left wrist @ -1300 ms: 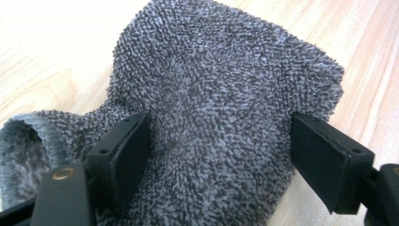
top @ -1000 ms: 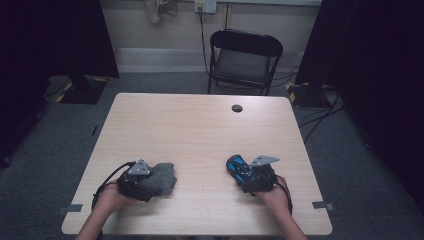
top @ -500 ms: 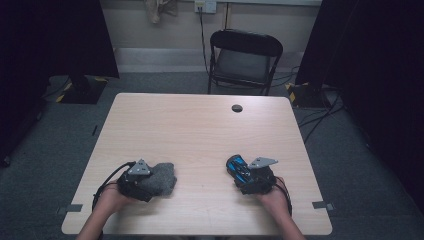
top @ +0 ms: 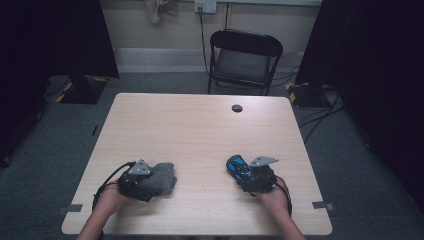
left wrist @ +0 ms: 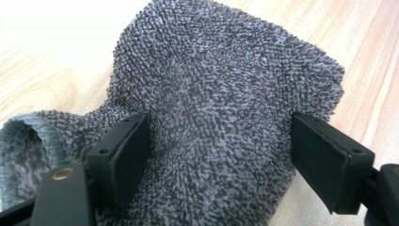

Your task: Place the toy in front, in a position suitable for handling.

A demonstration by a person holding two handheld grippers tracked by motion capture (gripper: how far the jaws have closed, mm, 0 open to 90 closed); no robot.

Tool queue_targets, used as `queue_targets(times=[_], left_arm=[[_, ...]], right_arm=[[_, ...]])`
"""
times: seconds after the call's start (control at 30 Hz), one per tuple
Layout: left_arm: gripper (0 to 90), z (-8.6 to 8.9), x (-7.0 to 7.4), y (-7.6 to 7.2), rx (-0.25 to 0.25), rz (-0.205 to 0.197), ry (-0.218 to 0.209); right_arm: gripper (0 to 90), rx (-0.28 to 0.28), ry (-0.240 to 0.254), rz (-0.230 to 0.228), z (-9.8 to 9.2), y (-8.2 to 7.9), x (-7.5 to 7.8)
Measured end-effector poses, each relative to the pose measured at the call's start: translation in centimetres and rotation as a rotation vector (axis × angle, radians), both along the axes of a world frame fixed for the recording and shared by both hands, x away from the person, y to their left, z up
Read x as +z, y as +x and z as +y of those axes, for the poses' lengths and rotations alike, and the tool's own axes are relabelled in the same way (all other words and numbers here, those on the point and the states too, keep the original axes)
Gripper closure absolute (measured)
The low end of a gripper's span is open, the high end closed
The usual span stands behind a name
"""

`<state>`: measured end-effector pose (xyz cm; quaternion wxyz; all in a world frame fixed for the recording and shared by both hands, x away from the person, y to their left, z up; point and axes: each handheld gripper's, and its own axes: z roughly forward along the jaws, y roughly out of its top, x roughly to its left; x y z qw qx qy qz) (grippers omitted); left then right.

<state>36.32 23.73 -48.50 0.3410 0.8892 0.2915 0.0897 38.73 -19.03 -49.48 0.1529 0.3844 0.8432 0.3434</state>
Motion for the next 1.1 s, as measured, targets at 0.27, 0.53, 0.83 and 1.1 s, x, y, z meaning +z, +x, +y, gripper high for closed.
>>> queue_targets(times=[0.27, 0.53, 0.83, 1.1], left_arm=[[21.2, 0.1, 0.0, 0.0, -0.002, 0.001, -0.002], [21.2, 0.1, 0.0, 0.0, -0.002, 0.001, -0.003], [21.2, 0.1, 0.0, 0.0, -0.003, 0.002, -0.001], [21.2, 0.1, -0.1, 0.0, -0.004, -0.001, -0.009]], right_arm=[[26.3, -0.012, 0.008, 0.033, -0.1, 0.1, 0.3], [26.4, -0.023, 0.025, 0.035, -0.4, 0.2, 0.8], [26.4, -0.012, 0.027, 0.025, -0.3, 0.2, 1.6], [26.4, 0.003, 0.035, 0.037, 0.3, 1.1, 2.3]])
